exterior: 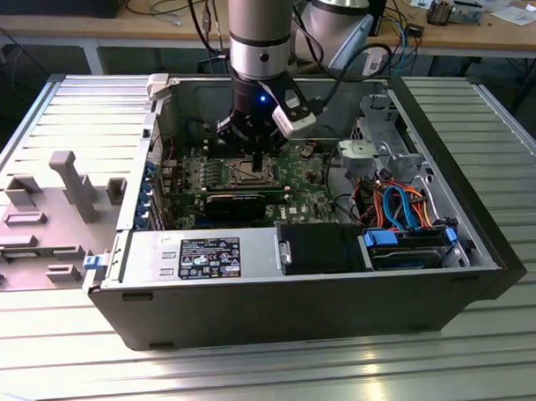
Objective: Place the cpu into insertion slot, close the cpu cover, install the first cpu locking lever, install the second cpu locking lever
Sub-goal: 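Install the second cpu locking lever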
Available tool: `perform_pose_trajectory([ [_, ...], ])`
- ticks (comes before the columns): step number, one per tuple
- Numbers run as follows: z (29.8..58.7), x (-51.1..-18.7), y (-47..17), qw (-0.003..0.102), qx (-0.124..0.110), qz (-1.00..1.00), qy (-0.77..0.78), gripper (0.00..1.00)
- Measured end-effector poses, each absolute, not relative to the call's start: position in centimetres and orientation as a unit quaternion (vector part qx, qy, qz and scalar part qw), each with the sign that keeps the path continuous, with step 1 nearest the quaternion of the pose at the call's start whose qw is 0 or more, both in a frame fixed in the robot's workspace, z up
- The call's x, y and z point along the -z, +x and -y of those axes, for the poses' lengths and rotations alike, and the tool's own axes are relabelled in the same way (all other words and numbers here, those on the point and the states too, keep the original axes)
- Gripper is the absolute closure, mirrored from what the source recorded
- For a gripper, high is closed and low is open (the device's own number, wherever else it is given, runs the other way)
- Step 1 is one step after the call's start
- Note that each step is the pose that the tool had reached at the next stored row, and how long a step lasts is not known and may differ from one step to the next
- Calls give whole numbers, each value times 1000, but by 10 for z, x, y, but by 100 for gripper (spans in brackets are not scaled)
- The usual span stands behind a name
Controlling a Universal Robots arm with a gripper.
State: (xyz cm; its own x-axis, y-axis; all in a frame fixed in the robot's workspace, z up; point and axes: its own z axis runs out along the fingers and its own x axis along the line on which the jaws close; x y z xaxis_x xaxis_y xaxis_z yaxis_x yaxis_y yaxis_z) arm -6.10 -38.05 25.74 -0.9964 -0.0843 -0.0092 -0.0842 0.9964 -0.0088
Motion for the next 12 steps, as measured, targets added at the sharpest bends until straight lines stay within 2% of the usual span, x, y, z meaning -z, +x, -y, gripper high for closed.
perform_pose_trajectory([
  [3, 388, -256, -63, 6, -17, -999, -42, 89],
  [7, 396, -254, -70, 6, -31, -999, -42, 89],
  [12, 397, -247, -85, 6, -35, -998, -42, 89],
])
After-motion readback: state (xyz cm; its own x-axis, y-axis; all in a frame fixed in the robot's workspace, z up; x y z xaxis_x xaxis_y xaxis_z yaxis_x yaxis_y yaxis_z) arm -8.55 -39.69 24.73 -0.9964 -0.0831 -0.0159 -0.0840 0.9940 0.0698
